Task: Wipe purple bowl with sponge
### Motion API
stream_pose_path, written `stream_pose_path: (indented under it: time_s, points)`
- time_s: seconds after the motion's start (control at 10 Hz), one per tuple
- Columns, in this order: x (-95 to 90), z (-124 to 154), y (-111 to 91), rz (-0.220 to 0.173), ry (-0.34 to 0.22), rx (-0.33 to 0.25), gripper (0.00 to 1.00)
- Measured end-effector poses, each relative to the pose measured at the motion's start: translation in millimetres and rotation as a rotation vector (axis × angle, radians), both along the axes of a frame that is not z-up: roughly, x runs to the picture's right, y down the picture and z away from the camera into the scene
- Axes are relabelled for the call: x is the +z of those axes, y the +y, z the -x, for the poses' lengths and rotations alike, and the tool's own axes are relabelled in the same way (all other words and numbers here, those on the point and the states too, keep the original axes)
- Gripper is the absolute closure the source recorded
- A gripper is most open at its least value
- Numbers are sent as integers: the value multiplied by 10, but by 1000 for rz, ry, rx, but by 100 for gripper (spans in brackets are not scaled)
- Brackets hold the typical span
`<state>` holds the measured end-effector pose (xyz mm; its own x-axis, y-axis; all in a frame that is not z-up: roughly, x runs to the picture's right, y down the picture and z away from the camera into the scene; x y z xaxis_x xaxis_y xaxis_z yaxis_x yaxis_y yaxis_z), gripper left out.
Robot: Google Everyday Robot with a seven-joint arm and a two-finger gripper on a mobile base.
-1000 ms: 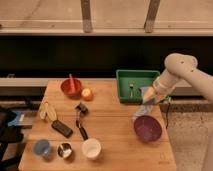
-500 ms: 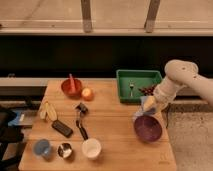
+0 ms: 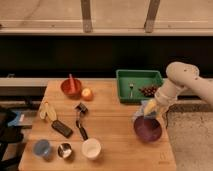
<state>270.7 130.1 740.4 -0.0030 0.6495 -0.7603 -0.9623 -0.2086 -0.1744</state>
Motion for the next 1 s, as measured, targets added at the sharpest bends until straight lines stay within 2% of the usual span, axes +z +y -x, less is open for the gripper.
stream_pose_path:
  time_s: [0.4,0.6,1.0]
  points:
    - [4,4,2,1,0,-2,100]
    - [-2,21,55,2,4,-29,100]
    - [-256,91,557,6,-1,-42,100]
